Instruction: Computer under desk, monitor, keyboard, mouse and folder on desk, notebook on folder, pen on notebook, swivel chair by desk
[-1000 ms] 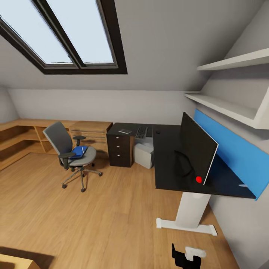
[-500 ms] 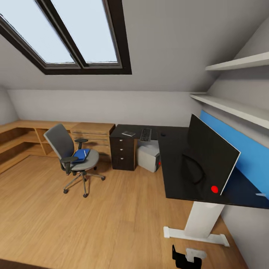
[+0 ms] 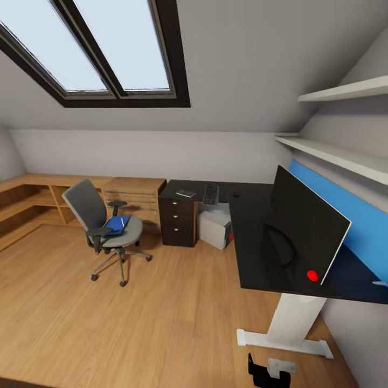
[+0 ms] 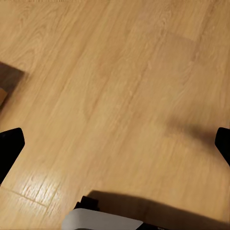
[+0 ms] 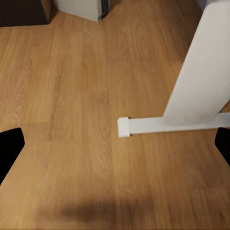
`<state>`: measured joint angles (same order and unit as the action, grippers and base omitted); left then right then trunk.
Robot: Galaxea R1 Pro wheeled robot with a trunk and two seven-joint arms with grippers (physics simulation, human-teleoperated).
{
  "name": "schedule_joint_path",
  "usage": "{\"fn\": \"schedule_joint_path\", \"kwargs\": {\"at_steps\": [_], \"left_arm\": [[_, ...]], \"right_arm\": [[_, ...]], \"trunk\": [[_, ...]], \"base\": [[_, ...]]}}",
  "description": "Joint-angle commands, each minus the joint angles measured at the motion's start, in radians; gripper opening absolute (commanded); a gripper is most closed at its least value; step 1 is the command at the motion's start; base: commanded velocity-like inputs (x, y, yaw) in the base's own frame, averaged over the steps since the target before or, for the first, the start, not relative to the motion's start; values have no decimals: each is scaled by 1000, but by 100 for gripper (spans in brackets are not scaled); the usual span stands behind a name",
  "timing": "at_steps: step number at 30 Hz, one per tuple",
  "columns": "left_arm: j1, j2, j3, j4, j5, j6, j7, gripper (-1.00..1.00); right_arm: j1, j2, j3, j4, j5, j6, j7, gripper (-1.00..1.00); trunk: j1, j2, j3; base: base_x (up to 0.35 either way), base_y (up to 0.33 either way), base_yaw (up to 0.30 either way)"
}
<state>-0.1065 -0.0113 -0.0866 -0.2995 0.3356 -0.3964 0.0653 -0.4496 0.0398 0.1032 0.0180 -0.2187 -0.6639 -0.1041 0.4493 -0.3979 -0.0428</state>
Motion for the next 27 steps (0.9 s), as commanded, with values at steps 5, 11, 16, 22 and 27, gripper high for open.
{"fn": "schedule_joint_path", "kwargs": {"at_steps": [5,11,16,22,27], "left_arm": [[-1,1,-8,0,5,-4,7,100],[-1,1,-8,0,5,-4,7,100],[-1,1,-8,0,5,-4,7,100],[-1,-1,-8,0,5,-4,7,100],[-1,0,-8,0,5,-4,7,100]], "right_arm": [[-1,0,9,2,-5,-3,-5,100],[-1,0,9,2,-4,-3,-5,100],[-1,0,9,2,-4,-3,-5,100],[-1,1,9,2,-4,-2,-5,100],[-1,1,9,2,-4,-2,-5,100]], "trunk": [[1,-2,-2],[1,-2,-2],[1,-2,-2],[1,-2,-2],[1,-2,-2]], "base": [[185,143,0],[256,207,0],[261,225,0],[96,91,0],[80,59,0]]}}
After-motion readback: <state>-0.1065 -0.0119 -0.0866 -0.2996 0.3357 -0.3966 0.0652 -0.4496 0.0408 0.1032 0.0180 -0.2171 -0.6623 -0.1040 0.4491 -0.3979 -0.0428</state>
